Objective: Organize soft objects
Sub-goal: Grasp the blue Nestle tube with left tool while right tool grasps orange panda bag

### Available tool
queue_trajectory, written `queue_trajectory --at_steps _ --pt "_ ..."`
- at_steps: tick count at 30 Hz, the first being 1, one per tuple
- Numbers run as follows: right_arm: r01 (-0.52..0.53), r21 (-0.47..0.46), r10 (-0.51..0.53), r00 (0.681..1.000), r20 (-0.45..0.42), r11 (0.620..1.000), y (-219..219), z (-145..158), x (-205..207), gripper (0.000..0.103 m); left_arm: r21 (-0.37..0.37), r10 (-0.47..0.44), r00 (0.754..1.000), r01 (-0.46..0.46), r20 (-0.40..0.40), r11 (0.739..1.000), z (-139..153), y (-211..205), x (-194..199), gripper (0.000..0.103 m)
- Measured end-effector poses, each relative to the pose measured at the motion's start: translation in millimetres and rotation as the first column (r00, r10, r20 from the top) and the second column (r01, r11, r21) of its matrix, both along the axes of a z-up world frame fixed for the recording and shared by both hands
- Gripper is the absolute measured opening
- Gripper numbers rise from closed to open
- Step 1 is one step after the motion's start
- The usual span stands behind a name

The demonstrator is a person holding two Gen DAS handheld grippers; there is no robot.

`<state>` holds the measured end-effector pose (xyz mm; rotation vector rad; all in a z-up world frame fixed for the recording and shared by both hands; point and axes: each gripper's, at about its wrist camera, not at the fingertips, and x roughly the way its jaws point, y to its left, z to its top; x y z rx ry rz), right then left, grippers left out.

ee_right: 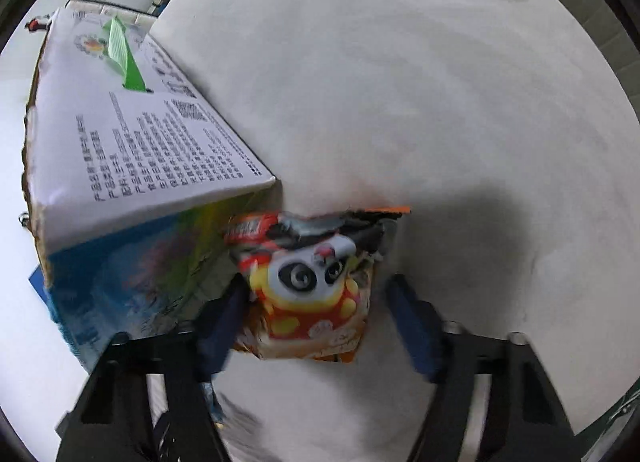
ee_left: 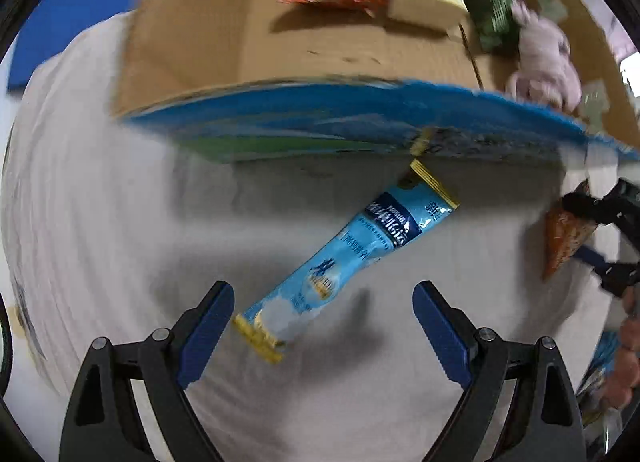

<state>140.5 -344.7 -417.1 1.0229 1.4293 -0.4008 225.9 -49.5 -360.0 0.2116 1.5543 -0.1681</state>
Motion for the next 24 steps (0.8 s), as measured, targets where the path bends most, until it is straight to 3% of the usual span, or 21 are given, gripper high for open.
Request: queue_trajectory --at_steps 1,2,6,9,10,11,14,19,24 --pt "-0.032 -0.023 0.032 0.999 -0.009 0.999 3.4 2.4 0.3 0.048 0.005 -0.025 1.000 0.025 -0.009 1.000 -4.6 -4.8 1.6 0.092" --pt "-0.059 -0.038 0.058 0.998 -0.018 0.998 1.8 4.1 4.2 0.046 0.019 -0.050 0.999 0.051 -0.017 0.999 -9.7 -9.8 3.2 0.092" --pt "-0.218 -0.080 0.212 0.974 -0.080 0.973 24.9 10.9 -2.0 0.044 0.061 -0.128 0.990 0.131 -0.052 0.990 -28.2 -24.9 8.7 0.092" --pt "-0.375 -0.099 0.359 0.922 -0.144 0.922 48.2 13.5 -6.3 0.044 0.063 -0.157 0.985 0.161 -0.071 0.985 -37.5 -32.1 12.0 0.086" --pt "-0.420 -0.107 0.402 0.902 -0.161 0.901 55.9 14.1 -7.6 0.044 0.055 -0.157 0.985 0.161 -0.075 0.985 -38.8 -32.8 13.0 0.070" --pt "-0.473 -0.123 0.448 0.875 -0.184 0.873 65.3 14.5 -8.6 0.044 0.038 -0.151 0.985 0.154 -0.086 0.987 -40.0 -33.5 13.5 0.047" --pt "-0.584 -0.170 0.542 0.806 -0.239 0.793 89.4 14.1 -10.6 0.045 0.001 -0.122 0.986 0.123 -0.117 0.992 -39.8 -36.1 9.3 0.035" --pt "-0.678 -0.165 0.627 0.729 -0.275 0.716 122.3 9.1 -8.1 0.045 -0.044 0.028 0.985 -0.036 -0.171 0.998 -37.4 -17.2 -17.2 0.030" --pt "-0.746 -0.150 0.687 0.659 -0.306 0.649 145.1 0.5 -11.5 0.045 -0.092 0.225 0.928 -0.262 -0.296 0.961 -49.1 5.4 -57.0 0.029"
